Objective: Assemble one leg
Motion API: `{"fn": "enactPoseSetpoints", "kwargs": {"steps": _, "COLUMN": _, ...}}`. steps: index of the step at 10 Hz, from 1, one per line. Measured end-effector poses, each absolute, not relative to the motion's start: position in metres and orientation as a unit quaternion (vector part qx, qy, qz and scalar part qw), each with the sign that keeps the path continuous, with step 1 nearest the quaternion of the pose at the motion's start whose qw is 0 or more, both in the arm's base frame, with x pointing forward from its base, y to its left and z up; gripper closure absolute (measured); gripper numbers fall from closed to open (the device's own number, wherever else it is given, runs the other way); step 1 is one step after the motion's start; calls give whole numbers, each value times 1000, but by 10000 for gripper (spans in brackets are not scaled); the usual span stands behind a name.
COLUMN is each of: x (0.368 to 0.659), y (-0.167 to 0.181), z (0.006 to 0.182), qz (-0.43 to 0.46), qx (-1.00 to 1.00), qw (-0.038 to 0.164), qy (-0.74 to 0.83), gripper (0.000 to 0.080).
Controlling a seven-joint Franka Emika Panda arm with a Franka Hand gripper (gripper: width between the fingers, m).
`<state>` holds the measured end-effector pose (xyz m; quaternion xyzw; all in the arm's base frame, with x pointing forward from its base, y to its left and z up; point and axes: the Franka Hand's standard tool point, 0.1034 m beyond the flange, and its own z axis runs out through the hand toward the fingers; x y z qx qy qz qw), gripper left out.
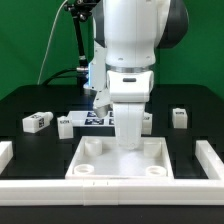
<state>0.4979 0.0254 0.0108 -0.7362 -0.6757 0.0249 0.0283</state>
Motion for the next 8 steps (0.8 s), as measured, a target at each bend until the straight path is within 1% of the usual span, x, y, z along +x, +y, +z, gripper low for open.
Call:
{"fn": "enactPoseSetpoints", "kwargs": {"steps": 4, "x": 499, "y": 55, "z": 10, "qz": 12, "qx": -731, "qw": 28, "qy": -681, "gripper": 732}}
{"fn": "enactPoseSetpoints", "kwargs": {"steps": 8, "x": 503, "y": 79, "z": 10, "qz": 7, "qx": -719, "qw": 35, "qy": -694, "gripper": 732}}
